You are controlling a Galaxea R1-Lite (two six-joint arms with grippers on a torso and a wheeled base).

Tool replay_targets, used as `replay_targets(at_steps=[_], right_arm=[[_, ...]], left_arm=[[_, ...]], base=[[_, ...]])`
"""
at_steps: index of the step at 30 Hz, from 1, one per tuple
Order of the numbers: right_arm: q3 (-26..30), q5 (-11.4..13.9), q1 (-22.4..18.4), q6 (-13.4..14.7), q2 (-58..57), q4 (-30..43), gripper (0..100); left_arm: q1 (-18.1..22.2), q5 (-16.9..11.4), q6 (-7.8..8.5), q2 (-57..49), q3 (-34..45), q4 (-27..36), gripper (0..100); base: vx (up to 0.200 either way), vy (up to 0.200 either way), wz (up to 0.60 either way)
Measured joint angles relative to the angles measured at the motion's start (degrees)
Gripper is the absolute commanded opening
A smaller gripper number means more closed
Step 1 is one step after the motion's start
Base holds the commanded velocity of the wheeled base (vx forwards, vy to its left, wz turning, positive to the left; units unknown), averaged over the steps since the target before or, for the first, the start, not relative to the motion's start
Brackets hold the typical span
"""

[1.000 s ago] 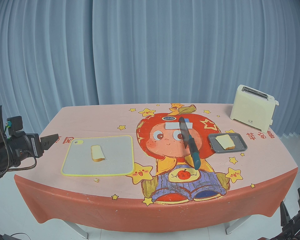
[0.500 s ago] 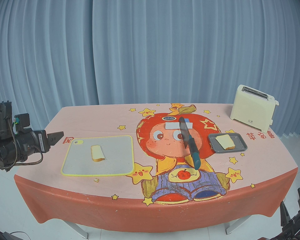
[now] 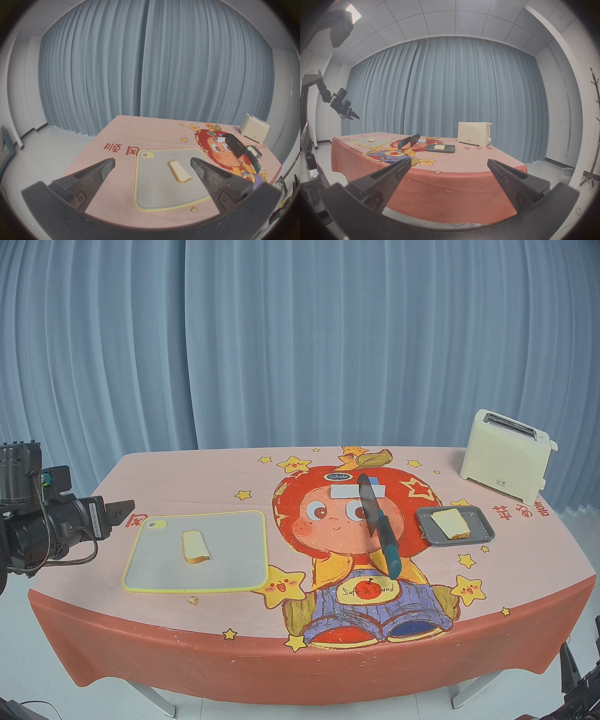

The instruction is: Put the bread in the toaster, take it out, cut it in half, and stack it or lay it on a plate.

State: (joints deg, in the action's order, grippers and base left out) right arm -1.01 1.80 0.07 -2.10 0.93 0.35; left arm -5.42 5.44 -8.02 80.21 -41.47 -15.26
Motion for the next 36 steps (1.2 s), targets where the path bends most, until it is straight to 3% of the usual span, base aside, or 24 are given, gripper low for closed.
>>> replay_targets(at_steps=[6,11,16,23,29,36], right_arm=[[0.0,0.0,0.0,0.0,0.0,0.0,100],[0.0,0.0,0.0,0.0,0.0,0.0,100],[0.0,0.0,0.0,0.0,0.0,0.0,100],[0.0,0.0,0.0,0.0,0.0,0.0,100],[0.0,0.0,0.0,0.0,0.0,0.0,100],[0.0,0.0,0.0,0.0,0.0,0.0,100]], left_arm=[[0.1,1.9,-2.27,1.0,0.5,0.3,100],[0.0,2.3,-2.32,1.7,1.3,0.5,100],[-0.5,4.9,-2.23,3.2,1.4,0.4,100],[-3.2,6.5,-2.24,6.2,0.6,0.1,100],[-5.6,10.9,-2.46,10.0,-1.7,0.1,100],[-6.4,11.2,-2.65,13.4,-2.6,-2.1,100]], base=[[0.0,0.0,0.0],[0.0,0.0,0.0],[0.0,0.0,0.0],[0.0,0.0,0.0],[0.0,0.0,0.0],[0.0,0.0,0.0]])
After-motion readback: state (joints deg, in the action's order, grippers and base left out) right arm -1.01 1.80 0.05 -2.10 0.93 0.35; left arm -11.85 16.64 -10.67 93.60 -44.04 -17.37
